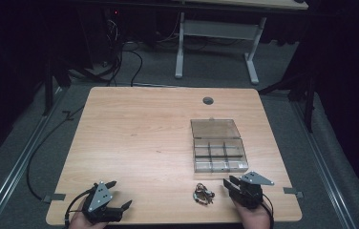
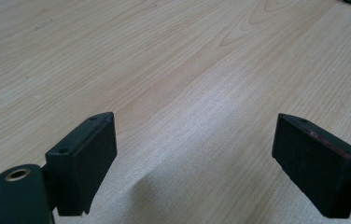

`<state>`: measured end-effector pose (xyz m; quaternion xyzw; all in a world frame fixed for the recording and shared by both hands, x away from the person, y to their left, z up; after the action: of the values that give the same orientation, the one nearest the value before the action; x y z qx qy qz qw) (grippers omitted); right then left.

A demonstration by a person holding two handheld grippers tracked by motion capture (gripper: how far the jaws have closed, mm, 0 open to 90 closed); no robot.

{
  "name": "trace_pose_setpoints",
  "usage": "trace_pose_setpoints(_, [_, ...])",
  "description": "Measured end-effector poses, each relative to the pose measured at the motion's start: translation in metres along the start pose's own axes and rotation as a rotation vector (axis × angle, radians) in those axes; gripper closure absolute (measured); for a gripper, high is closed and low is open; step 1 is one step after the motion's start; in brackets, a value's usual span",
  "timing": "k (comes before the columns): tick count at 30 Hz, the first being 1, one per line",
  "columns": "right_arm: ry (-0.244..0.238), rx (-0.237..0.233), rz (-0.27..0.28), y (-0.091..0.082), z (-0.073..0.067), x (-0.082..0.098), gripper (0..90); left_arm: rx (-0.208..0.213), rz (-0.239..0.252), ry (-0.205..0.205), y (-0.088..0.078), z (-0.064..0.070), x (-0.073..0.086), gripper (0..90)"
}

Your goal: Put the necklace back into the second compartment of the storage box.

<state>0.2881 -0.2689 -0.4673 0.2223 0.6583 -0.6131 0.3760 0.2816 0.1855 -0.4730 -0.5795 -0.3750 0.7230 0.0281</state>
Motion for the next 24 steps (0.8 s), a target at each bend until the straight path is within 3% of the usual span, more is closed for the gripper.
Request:
trace_pose_setpoints(9, [-0.006, -0.005, -0.004, -0.001, -0.002, 0.0, 68.4, 0.003, -0.003, 0.0, 0.0, 0.0, 0.0, 14.6])
trace_pose_setpoints(14, [-0.024, -0.016, 0.017, -0.007, -0.008, -0.004, 80.7, 0.002, -0.002, -0.003, 0.0, -0.001, 0.0, 14.7])
trace_pose_setpoints(18, [-0.049, -0.041, 0.045, -0.015, -0.018, -0.011, 88.6, 0.004, -0.006, -0.002, 0.001, 0.0, -0.001, 14.7])
trace_pose_setpoints(24, [-0.101, -0.129, 0.073, -0.024, -0.046, -0.02, 90.0, 0.006, -0.002, -0.001, 0.0, -0.001, 0.0, 14.7])
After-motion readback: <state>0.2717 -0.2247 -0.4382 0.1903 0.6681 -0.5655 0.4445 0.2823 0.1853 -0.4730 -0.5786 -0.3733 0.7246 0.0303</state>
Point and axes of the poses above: each handheld gripper's, and its own axes: y roughly forward along the jaws, x roughly out of its underside, z roughly to its right, the point moved 2 cm from there along y, roughly forward along the jaws, and after that the axes turned 12 degrees about x, right-handed, at the moved point
